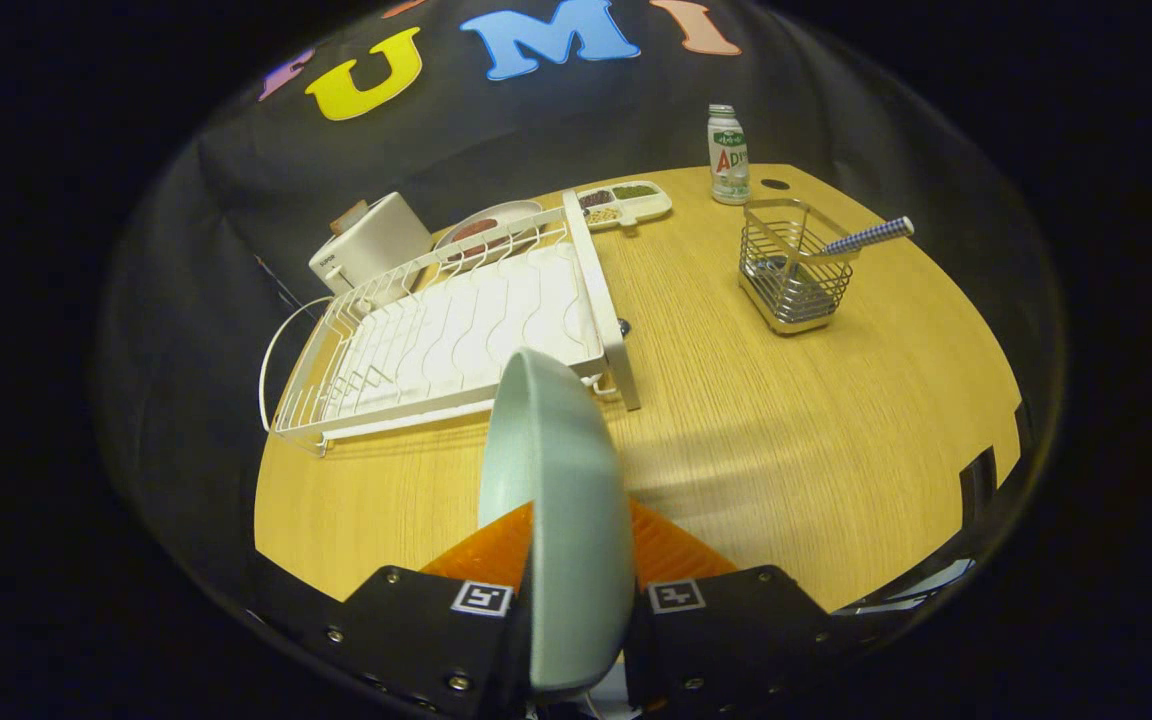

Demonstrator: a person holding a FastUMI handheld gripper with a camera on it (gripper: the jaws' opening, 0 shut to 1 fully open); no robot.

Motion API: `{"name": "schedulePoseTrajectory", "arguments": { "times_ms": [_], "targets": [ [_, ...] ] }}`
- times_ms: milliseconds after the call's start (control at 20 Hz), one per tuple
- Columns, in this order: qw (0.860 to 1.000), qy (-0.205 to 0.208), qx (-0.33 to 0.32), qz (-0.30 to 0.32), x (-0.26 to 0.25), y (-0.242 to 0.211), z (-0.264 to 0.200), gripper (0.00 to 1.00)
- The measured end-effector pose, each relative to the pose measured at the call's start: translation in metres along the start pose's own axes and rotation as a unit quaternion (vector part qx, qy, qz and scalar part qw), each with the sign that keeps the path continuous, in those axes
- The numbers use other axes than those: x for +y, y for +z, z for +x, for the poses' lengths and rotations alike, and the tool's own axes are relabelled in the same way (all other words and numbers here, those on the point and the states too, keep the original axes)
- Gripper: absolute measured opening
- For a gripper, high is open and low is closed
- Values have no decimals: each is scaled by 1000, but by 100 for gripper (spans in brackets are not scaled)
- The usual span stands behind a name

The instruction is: Take the plate from the dish rack, then take the spoon from the basket and place it into the plate.

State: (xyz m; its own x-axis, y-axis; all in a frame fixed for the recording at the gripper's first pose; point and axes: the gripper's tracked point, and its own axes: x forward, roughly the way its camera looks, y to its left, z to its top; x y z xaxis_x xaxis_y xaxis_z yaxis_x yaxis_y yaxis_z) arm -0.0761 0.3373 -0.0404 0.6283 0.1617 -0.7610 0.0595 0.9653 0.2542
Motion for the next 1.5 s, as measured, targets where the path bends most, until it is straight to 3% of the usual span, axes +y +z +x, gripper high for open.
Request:
{"name": "schedulePoseTrajectory", "arguments": {
  "times_ms": [200, 250, 650, 800, 1200, 1500],
  "targets": [
    [1000, -12, 5, 7, -7, -7, 7, 45],
    [1000, -11, 6, 6, -7, -8, 8, 51],
    [1000, -30, -2, -6, -13, -5, 7, 60],
    [999, -45, -2, -13, -21, -5, 5, 68],
    [997, -60, -38, 3, -28, 15, -6, 69],
    [985, -118, -119, 35, -59, 52, -36, 68]
  ]
}}
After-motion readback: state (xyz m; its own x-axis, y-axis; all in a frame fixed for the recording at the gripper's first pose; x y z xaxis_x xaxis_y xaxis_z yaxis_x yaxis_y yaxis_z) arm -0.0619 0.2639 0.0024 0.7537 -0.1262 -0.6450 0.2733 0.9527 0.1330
